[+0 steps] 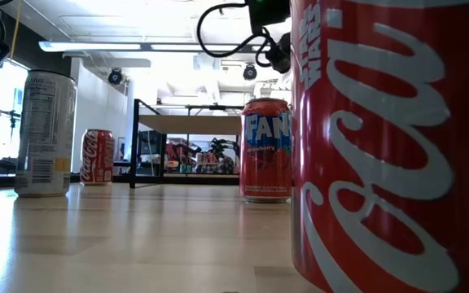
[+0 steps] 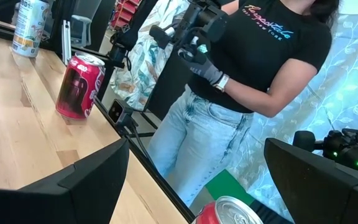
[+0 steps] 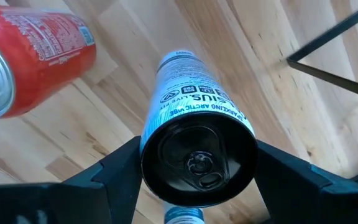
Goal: Place canned beverage on shelf
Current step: Put the top white blue soda can on the shelf
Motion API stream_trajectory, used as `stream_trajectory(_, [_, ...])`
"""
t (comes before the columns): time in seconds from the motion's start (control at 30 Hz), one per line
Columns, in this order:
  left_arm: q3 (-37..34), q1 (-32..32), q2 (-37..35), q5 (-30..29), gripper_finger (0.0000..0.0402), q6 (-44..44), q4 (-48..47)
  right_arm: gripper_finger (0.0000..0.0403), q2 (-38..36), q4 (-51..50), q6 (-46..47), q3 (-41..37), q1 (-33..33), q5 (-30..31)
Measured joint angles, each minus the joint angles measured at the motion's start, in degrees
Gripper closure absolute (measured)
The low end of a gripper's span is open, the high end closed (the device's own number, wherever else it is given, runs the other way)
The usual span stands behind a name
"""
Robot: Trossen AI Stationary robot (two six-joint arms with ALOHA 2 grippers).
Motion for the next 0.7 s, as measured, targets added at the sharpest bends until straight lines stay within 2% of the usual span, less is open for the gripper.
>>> stream_trajectory(0.17, [0.0,0.0,0.0,0.0,0.0041,0.0,0.0,0.0138,0.1,0.2,0.0,0.0,0.0,-0.4])
stream_trajectory(0.53, [0.0,0.0,0.0,0.0,0.0041,0.0,0.0,0.0096,0.4,1.0,2.0,-0.3,-1.6,-1.1])
stream_trajectory(0.7, [0.0,0.0,0.0,0.0,0.0041,0.0,0.0,0.0077,0.4,0.3,7.3,-0.3,-2.6,-0.5])
